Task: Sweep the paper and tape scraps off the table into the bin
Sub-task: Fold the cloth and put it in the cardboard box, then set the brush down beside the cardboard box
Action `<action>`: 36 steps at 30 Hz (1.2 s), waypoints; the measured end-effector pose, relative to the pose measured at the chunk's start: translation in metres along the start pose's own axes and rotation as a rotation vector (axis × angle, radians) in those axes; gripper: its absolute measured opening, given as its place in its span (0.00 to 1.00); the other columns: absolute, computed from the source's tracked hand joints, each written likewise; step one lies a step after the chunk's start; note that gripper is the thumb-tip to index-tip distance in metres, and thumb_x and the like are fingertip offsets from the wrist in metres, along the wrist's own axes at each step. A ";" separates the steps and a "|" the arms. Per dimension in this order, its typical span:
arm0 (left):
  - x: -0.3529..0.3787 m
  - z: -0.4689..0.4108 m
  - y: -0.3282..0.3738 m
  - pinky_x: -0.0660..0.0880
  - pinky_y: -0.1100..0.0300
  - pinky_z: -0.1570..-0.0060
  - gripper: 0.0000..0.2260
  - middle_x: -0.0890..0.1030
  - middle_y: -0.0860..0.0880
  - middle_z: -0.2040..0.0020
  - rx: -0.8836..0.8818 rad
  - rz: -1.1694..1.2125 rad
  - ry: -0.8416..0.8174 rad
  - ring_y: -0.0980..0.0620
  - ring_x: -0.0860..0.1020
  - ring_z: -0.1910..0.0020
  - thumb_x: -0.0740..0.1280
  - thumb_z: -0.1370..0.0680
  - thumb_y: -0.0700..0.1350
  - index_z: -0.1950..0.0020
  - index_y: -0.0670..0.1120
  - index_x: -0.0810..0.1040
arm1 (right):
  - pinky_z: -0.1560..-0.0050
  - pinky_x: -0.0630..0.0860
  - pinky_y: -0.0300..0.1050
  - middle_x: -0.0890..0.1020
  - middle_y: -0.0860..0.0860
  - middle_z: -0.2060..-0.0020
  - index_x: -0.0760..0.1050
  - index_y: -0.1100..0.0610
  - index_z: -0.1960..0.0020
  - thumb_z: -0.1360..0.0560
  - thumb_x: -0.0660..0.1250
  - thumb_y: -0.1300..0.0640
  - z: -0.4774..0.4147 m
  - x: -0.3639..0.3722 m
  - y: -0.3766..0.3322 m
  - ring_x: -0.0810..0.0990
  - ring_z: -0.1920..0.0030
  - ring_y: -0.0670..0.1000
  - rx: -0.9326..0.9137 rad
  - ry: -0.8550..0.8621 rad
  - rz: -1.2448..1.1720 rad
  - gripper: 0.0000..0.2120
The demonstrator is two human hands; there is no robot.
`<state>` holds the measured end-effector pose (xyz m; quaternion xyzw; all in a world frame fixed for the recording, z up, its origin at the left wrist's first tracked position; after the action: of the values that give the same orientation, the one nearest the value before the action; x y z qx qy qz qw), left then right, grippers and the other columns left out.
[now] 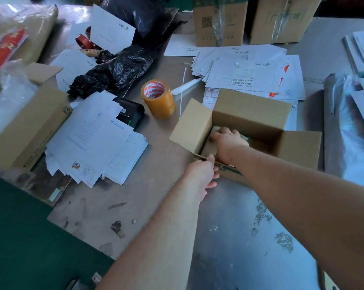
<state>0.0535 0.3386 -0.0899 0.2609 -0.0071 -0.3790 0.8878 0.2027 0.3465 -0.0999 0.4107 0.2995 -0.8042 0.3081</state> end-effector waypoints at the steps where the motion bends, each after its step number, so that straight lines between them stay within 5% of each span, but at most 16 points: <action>1: 0.001 0.000 0.000 0.69 0.55 0.52 0.19 0.83 0.53 0.52 -0.014 0.002 -0.006 0.53 0.78 0.62 0.57 0.15 0.62 0.52 0.50 0.78 | 0.31 0.70 0.57 0.66 0.52 0.28 0.68 0.43 0.26 0.26 0.70 0.44 -0.004 0.000 -0.001 0.64 0.28 0.59 -0.005 -0.013 0.015 0.29; 4: 0.003 0.001 0.001 0.69 0.52 0.42 0.18 0.81 0.52 0.52 -0.029 -0.005 -0.007 0.53 0.76 0.64 0.58 0.15 0.61 0.55 0.50 0.76 | 0.25 0.64 0.54 0.65 0.52 0.23 0.68 0.43 0.24 0.24 0.60 0.34 -0.006 -0.005 -0.004 0.62 0.24 0.59 -0.019 -0.112 -0.010 0.30; 6: 0.001 0.003 0.002 0.71 0.56 0.49 0.18 0.81 0.51 0.50 -0.015 0.013 0.000 0.54 0.75 0.64 0.58 0.15 0.60 0.52 0.49 0.77 | 0.27 0.66 0.53 0.71 0.53 0.25 0.73 0.46 0.27 0.22 0.57 0.37 0.006 -0.013 -0.005 0.67 0.26 0.58 -0.024 -0.109 -0.164 0.27; 9: 0.004 0.010 0.002 0.71 0.59 0.62 0.16 0.82 0.49 0.51 0.074 0.153 0.031 0.54 0.76 0.65 0.58 0.14 0.58 0.45 0.47 0.77 | 0.38 0.76 0.51 0.79 0.53 0.38 0.80 0.49 0.39 0.22 0.62 0.46 0.041 -0.038 0.010 0.78 0.39 0.57 0.008 0.222 -0.449 0.16; 13: 0.042 0.033 -0.018 0.69 0.53 0.45 0.20 0.80 0.49 0.59 0.050 0.218 -0.046 0.52 0.77 0.62 0.55 0.14 0.58 0.52 0.46 0.77 | 0.54 0.76 0.42 0.81 0.43 0.55 0.80 0.50 0.50 0.24 0.63 0.52 0.131 -0.052 0.037 0.78 0.53 0.47 0.057 0.639 -0.691 0.08; 16: 0.080 0.050 -0.034 0.69 0.58 0.59 0.12 0.80 0.48 0.60 0.076 0.040 -0.152 0.51 0.75 0.65 0.58 0.16 0.48 0.54 0.47 0.76 | 0.58 0.70 0.31 0.80 0.43 0.59 0.79 0.51 0.52 0.24 0.65 0.55 0.196 -0.034 0.060 0.76 0.58 0.43 0.150 0.784 -0.758 0.05; 18: 0.107 0.068 -0.048 0.63 0.61 0.66 0.06 0.79 0.44 0.59 0.120 -0.144 -0.217 0.49 0.72 0.68 0.62 0.21 0.45 0.54 0.47 0.78 | 0.58 0.71 0.37 0.79 0.44 0.60 0.78 0.50 0.51 0.25 0.65 0.55 0.238 -0.005 0.087 0.76 0.59 0.46 0.272 0.811 -0.779 0.04; 22: 0.152 0.084 -0.073 0.63 0.61 0.68 0.06 0.77 0.44 0.63 0.217 -0.298 -0.312 0.49 0.72 0.68 0.62 0.24 0.43 0.60 0.47 0.76 | 0.53 0.73 0.48 0.80 0.49 0.54 0.77 0.52 0.47 0.26 0.68 0.54 0.299 0.060 0.139 0.78 0.51 0.54 0.615 0.766 -0.745 0.08; 25: 0.175 0.088 -0.087 0.67 0.61 0.66 0.05 0.77 0.45 0.60 0.191 -0.315 -0.340 0.47 0.75 0.64 0.62 0.22 0.43 0.57 0.47 0.75 | 0.40 0.72 0.54 0.79 0.54 0.43 0.75 0.54 0.38 0.26 0.71 0.48 0.325 0.103 0.169 0.74 0.39 0.60 0.836 0.577 -0.620 0.19; 30: 0.197 0.091 -0.109 0.73 0.58 0.60 0.09 0.74 0.47 0.56 0.064 -0.298 -0.347 0.46 0.75 0.56 0.59 0.22 0.40 0.45 0.45 0.74 | 0.37 0.72 0.54 0.76 0.54 0.36 0.72 0.52 0.32 0.26 0.69 0.40 0.324 0.138 0.189 0.73 0.34 0.59 0.874 0.302 -0.558 0.27; 36: 0.195 0.084 -0.120 0.74 0.58 0.58 0.07 0.74 0.48 0.61 0.008 -0.298 -0.298 0.48 0.75 0.64 0.58 0.24 0.38 0.56 0.47 0.73 | 0.43 0.76 0.53 0.78 0.56 0.41 0.77 0.55 0.42 0.23 0.61 0.49 0.306 0.133 0.197 0.78 0.40 0.61 0.868 0.220 -0.526 0.15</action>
<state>0.0951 0.0991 -0.1100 0.2037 -0.1012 -0.5406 0.8099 0.1403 -0.0364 -0.1093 0.4936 0.0622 -0.8567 -0.1365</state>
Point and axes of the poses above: each hand's wrist, its own z-axis away from the middle knuckle, its own x-axis out of the palm, y = z × x, the point moved 7 cm from there along -z, towards the middle knuckle
